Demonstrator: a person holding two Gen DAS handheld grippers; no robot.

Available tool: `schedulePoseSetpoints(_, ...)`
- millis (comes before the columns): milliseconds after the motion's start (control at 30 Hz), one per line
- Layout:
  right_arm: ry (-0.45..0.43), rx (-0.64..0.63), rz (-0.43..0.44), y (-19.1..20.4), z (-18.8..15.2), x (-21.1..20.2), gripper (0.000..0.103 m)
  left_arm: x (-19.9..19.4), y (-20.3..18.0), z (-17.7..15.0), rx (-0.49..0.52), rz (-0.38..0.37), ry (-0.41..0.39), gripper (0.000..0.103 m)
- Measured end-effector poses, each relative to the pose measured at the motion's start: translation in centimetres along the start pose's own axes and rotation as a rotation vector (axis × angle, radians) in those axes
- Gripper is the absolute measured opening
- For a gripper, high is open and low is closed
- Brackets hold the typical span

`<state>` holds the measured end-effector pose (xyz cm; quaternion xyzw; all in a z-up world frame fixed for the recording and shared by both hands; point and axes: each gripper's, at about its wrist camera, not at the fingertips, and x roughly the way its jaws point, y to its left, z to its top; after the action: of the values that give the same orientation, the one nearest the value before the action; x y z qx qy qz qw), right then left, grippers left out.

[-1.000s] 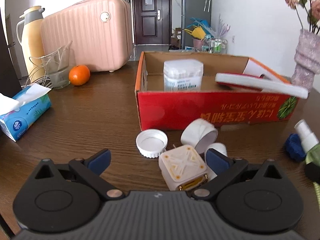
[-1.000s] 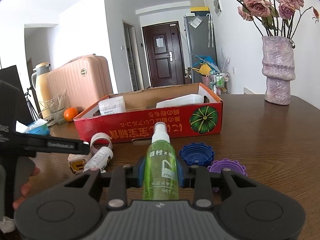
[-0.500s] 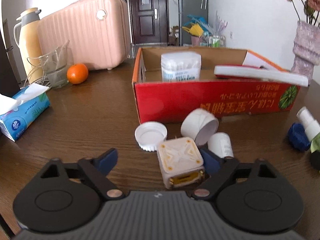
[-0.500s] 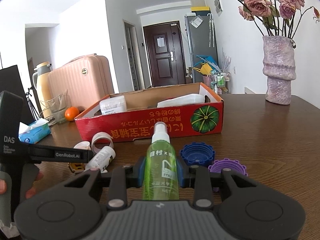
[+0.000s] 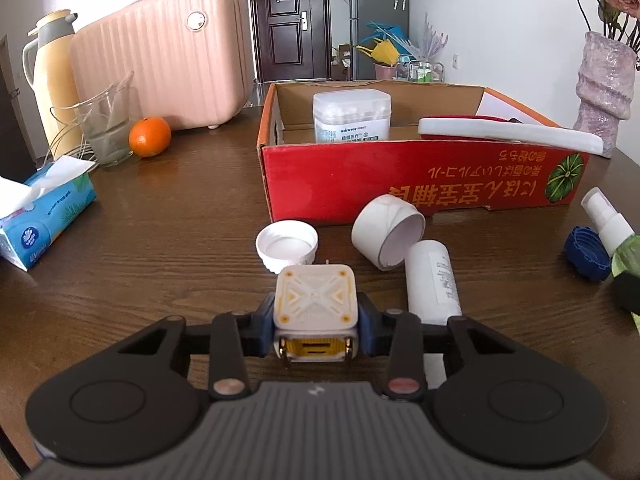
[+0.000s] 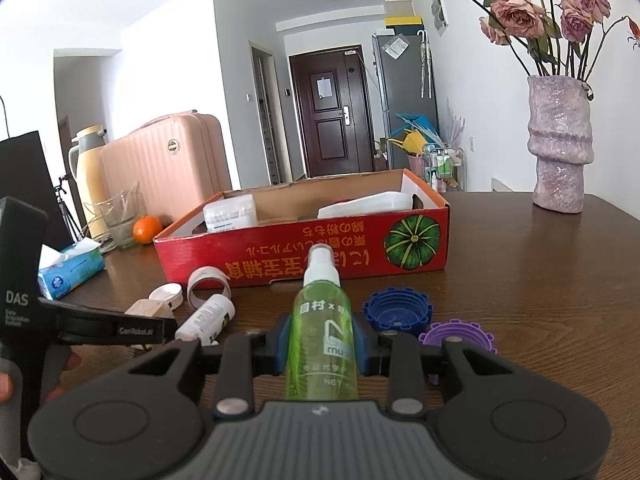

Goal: Organize rigid objects
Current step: 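Grasp the square white container with the left tool while the right tool holds the spray bottle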

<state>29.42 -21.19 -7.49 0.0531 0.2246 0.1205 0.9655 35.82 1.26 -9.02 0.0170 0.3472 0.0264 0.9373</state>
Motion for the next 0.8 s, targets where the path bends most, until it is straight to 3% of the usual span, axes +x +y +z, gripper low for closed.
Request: schedulePoseSetpoints(800,-0.067,-0.028,0.019,0.8,0.2,-1.2,0.03,-7.9,1.3,-0.5,-0.053,-0.03,-0.191,0.04)
